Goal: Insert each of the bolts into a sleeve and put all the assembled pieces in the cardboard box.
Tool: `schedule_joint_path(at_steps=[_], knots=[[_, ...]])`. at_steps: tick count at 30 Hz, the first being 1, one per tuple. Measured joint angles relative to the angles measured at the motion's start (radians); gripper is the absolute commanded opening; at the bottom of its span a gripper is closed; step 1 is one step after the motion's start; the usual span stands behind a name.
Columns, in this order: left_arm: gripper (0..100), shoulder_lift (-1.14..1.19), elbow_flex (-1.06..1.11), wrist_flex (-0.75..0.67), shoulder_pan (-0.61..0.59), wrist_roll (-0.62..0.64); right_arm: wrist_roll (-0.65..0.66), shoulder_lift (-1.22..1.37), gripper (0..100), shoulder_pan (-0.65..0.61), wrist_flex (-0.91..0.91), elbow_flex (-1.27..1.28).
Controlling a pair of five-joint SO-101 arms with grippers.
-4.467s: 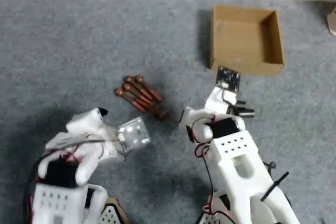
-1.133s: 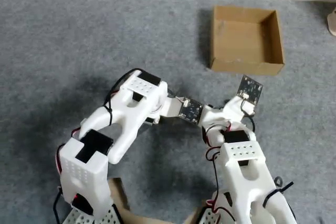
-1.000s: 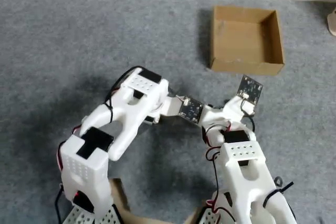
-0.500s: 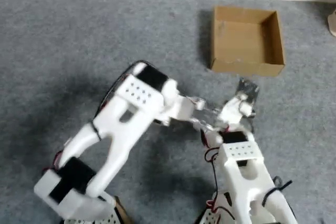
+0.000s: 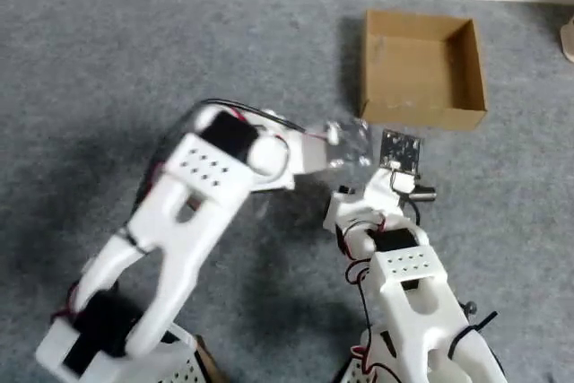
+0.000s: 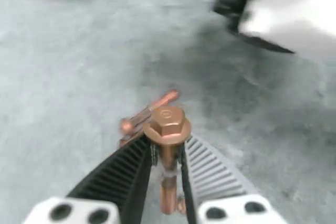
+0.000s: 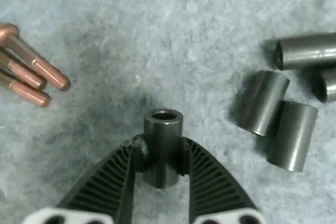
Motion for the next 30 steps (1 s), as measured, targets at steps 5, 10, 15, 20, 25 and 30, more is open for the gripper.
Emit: schedule_joint_path(at_steps=[5,10,15,20,25,30], knots=[[1,-0.146,0.123,-0.173,-0.084,0.241,0.063,-0.002,0.4,0.002,-0.11,0.054],[1,-0.279,0.382,-0.416,-0.117,0.431,0.227,-0.003,0.4,-0.002,-0.331,0.173],[1,-0.439,0.654,-0.628,-0.117,0.453,0.342,-0.003,0.4,-0.002,-0.661,0.313],[1,-0.667,0.852,-0.763,-0.118,0.453,0.356,-0.002,0.4,-0.002,-0.957,0.394],[1,-0.947,1.046,-0.914,-0.12,0.453,0.356,-0.005,0.4,-0.002,-1.24,0.41],[1,-1.183,1.235,-1.005,-0.118,0.453,0.356,-0.005,0.4,-0.002,-1.29,0.411]])
